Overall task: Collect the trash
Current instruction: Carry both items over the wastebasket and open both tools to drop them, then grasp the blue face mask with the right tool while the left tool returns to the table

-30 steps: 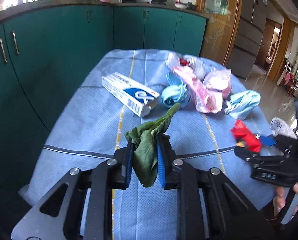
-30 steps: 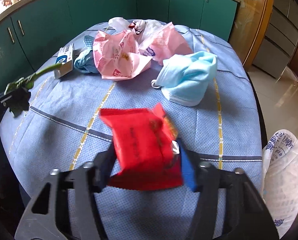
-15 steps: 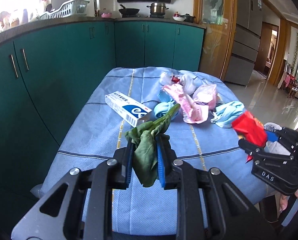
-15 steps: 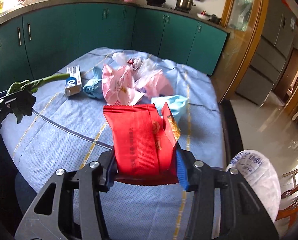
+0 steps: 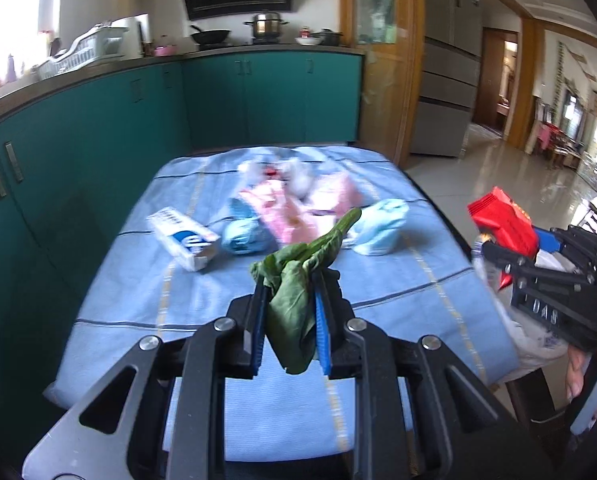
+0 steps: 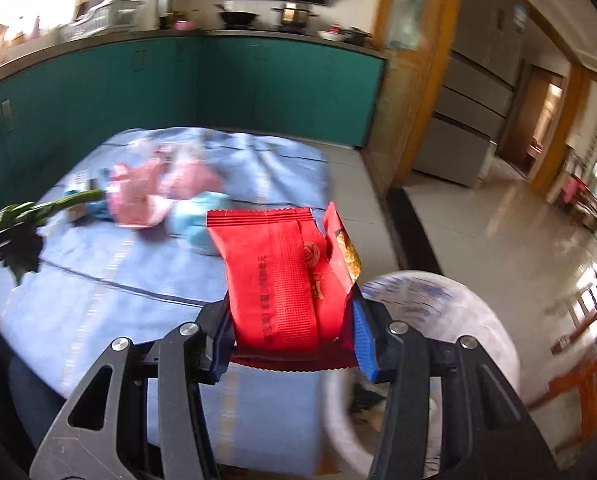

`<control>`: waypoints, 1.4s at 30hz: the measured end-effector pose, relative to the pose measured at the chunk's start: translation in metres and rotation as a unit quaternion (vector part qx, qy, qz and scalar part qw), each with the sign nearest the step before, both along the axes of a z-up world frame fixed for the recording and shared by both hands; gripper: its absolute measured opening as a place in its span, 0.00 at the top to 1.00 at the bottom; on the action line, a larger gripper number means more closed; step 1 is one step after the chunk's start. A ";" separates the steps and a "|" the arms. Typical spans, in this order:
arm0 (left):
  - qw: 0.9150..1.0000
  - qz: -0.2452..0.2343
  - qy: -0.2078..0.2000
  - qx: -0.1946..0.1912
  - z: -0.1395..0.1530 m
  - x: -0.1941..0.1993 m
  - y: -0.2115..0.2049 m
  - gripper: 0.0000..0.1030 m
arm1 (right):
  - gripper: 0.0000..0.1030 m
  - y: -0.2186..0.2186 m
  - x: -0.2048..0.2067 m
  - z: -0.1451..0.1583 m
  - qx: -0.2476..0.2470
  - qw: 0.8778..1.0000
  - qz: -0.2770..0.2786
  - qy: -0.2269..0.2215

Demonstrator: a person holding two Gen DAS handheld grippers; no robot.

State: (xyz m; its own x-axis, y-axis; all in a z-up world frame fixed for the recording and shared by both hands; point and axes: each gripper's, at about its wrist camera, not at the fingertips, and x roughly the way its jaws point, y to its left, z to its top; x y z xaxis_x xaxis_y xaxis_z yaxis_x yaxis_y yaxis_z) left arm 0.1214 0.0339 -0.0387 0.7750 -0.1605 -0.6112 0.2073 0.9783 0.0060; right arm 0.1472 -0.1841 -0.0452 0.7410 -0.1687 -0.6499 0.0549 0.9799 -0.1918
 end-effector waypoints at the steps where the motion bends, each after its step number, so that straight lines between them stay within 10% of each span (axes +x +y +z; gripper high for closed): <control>1: 1.000 -0.011 0.002 -0.002 0.000 0.000 -0.008 0.79 | 0.52 -0.017 -0.002 0.000 0.002 1.000 -0.022 0.001; 8: 0.996 -0.089 0.023 -0.006 -0.007 0.006 -0.075 0.79 | 0.52 -0.117 -0.025 -0.015 0.017 0.989 -0.144 0.023; 22: 0.967 -0.242 0.086 0.003 -0.045 0.012 -0.229 0.77 | 0.51 -0.175 -0.049 -0.034 0.055 0.981 -0.182 0.029; 25: 0.963 -0.251 0.095 0.000 -0.053 0.013 -0.241 0.60 | 0.49 -0.178 -0.049 -0.035 0.058 0.981 -0.184 0.030; 27: 0.965 -0.248 0.089 0.001 -0.054 0.011 -0.243 0.42 | 0.48 -0.181 -0.048 -0.036 0.061 0.980 -0.185 0.031; 42: 0.985 -0.167 0.030 0.021 -0.028 0.015 -0.189 0.25 | 0.27 -0.150 -0.023 -0.034 0.041 0.986 -0.160 0.033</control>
State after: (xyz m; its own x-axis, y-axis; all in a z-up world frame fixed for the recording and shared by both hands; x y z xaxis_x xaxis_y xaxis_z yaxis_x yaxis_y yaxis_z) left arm 0.1368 -0.1553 -0.0669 0.6458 -0.3750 -0.6651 0.5196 0.8541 0.0230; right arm 0.1239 -0.3345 -0.0791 0.6133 -0.3319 -0.7168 0.3543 0.9266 -0.1259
